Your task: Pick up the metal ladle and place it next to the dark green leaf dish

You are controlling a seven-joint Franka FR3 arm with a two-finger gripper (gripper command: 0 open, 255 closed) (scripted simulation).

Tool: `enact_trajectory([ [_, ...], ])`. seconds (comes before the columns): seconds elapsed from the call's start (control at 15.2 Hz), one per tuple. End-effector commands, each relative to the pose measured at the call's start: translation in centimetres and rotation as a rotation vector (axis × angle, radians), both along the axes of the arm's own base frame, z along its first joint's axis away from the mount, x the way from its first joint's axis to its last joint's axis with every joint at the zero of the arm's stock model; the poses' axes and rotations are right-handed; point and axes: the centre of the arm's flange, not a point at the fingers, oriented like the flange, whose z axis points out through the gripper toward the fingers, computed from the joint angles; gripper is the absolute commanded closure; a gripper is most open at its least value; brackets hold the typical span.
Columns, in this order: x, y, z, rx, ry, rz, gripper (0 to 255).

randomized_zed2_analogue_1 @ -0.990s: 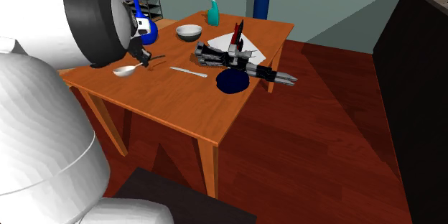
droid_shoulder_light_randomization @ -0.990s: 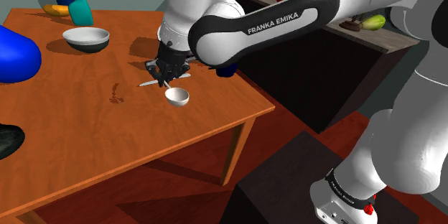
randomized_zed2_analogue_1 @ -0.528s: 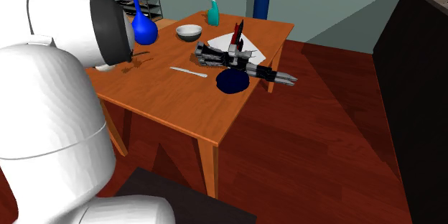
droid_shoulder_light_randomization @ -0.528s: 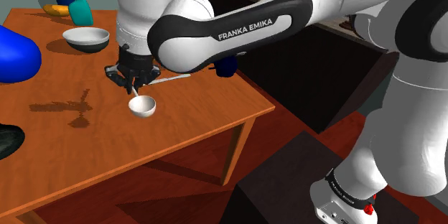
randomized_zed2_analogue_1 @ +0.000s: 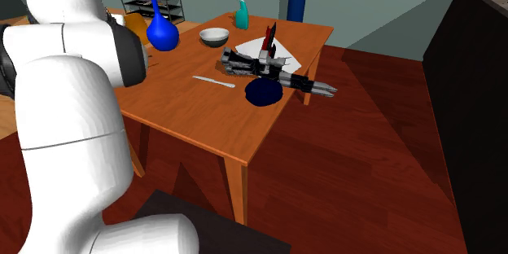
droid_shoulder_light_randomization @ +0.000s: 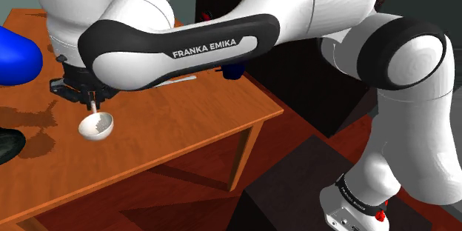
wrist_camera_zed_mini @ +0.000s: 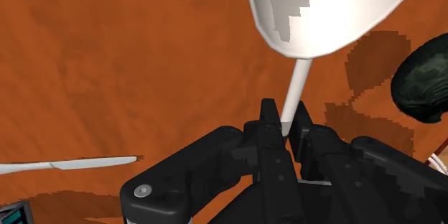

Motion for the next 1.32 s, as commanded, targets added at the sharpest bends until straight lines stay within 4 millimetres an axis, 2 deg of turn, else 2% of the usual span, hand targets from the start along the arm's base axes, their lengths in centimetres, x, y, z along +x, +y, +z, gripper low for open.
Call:
enact_trajectory([
  [0.0,0.0,2.8,0.1,-0.001,0.0,-0.002,255],
  [0.2,0.0,6.8,0.1,-0.001,0.0,-0.002,255],
  [1.25,0.0,6.8,-8.4,-0.001,0.0,-0.002,255],
])
